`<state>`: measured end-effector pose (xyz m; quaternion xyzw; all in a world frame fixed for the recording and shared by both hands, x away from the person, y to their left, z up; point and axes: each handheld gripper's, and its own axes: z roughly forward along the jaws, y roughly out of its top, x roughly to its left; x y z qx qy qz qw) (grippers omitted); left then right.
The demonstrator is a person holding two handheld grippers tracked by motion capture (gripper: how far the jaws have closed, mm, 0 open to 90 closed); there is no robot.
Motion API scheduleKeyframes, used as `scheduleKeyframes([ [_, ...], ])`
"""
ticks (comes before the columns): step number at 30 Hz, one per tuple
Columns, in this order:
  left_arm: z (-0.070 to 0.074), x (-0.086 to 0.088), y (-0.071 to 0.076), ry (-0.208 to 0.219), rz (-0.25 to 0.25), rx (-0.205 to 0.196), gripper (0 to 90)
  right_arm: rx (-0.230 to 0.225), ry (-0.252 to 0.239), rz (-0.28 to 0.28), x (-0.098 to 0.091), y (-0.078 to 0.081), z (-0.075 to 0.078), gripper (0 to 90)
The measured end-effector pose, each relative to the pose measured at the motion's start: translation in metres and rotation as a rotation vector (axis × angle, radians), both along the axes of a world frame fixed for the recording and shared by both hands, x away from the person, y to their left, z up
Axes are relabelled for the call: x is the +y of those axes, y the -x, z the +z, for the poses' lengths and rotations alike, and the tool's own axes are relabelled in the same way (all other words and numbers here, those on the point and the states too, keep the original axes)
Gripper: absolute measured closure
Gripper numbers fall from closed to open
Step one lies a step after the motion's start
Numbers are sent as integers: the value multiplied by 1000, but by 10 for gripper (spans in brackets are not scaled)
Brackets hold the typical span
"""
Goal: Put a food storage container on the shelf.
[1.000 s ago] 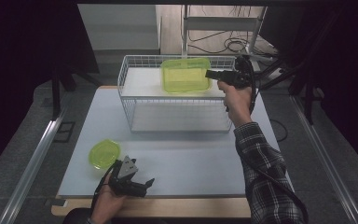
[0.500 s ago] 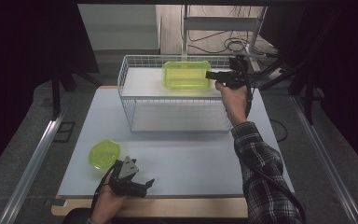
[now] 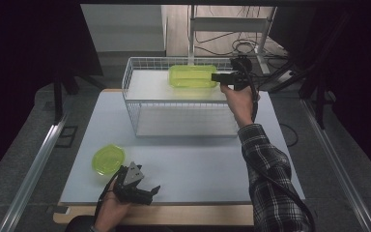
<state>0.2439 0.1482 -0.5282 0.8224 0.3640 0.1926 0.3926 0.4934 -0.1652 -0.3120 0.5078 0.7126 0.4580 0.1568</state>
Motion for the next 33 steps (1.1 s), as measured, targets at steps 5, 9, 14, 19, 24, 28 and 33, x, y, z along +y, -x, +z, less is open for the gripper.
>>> scheduleKeyframes([
  [5,0,0,0,2,1,0,35,-11,13,3,1,0,1,551],
  [9,2,1,-1,26,12,14,34,-41,2,14,-2,3,3,476],
  [14,5,7,-2,103,29,32,30,-43,7,63,-2,9,8,385],
  [19,3,8,-1,119,28,20,28,-56,20,98,-1,16,9,313],
  [24,2,6,-1,100,27,4,29,-64,34,134,0,22,7,254],
  [28,3,7,-1,111,41,12,31,-80,32,161,-1,28,6,223],
  [33,3,8,-1,102,45,0,32,-91,42,190,-3,36,4,181],
])
